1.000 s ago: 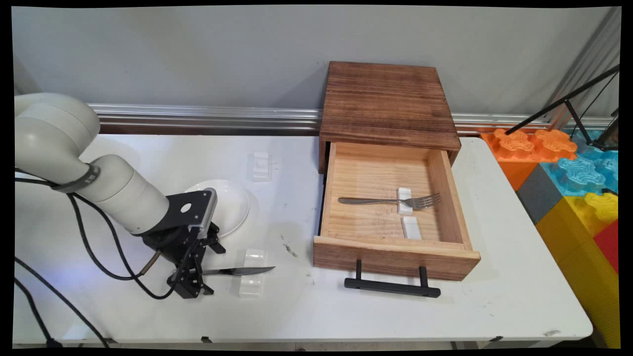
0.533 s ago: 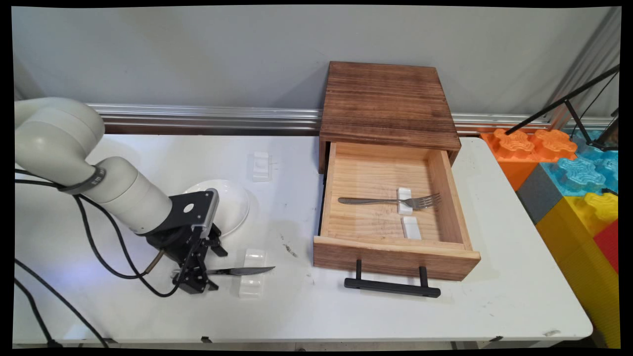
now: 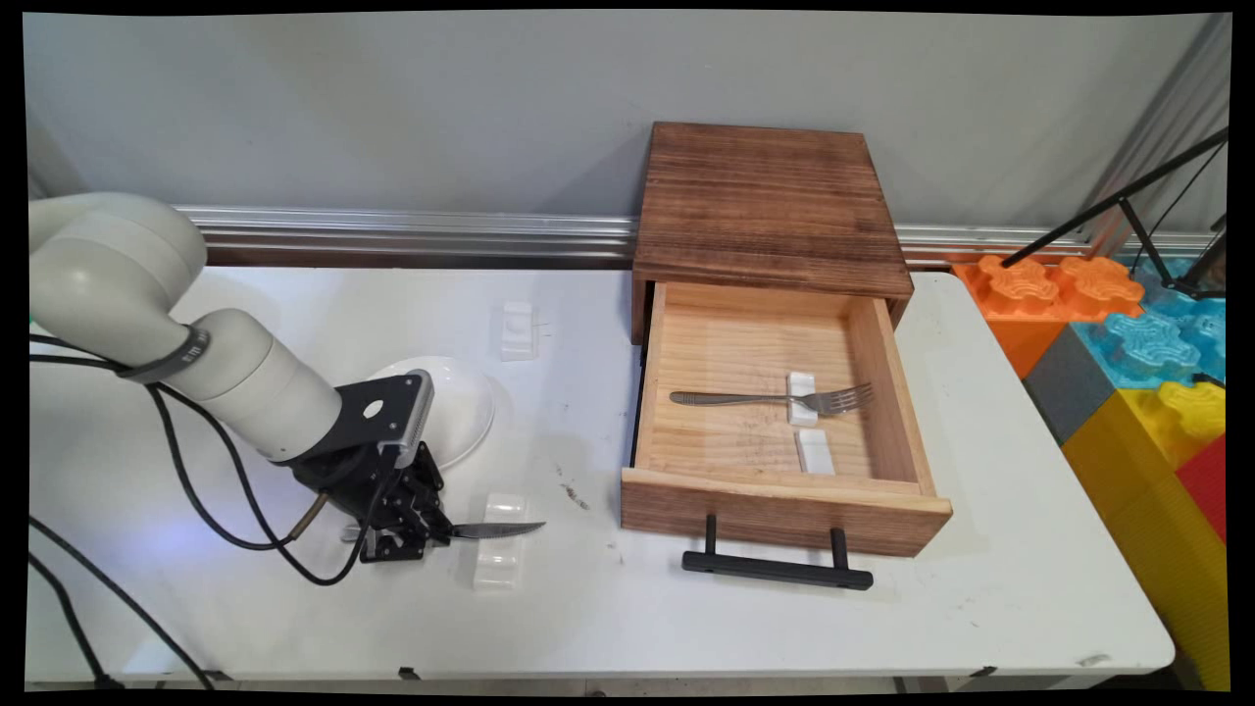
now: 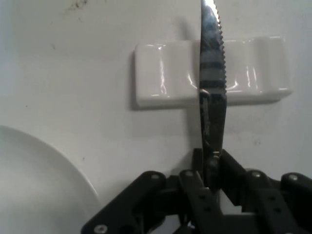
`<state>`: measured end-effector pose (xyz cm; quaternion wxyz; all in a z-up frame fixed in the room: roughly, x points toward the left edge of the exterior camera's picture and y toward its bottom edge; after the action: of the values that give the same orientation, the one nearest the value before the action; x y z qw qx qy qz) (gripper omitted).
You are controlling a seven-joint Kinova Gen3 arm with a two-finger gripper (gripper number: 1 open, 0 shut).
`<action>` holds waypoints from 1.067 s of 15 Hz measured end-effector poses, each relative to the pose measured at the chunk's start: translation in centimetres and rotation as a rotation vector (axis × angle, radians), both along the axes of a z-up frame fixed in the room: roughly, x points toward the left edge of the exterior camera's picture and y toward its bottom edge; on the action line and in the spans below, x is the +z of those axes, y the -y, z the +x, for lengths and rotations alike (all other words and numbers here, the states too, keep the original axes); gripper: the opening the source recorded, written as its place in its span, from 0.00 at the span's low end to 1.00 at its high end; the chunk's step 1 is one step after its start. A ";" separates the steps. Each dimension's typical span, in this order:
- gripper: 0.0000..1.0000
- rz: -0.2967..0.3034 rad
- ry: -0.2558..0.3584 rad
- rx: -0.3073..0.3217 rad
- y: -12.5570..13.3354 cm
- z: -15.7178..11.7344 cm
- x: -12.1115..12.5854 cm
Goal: Place the picked object into the drawer
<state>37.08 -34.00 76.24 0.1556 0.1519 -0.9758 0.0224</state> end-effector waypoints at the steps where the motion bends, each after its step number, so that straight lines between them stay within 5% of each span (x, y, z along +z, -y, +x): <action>1: 0.00 0.001 -0.003 -0.001 -0.1 0.0 0.1; 8: 0.00 -0.001 -0.031 -0.016 0.6 0.5 2.4; 16: 0.00 0.015 -0.041 -0.003 2.4 2.0 7.6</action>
<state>39.12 -36.39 83.84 0.1746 0.1521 -0.9727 0.0116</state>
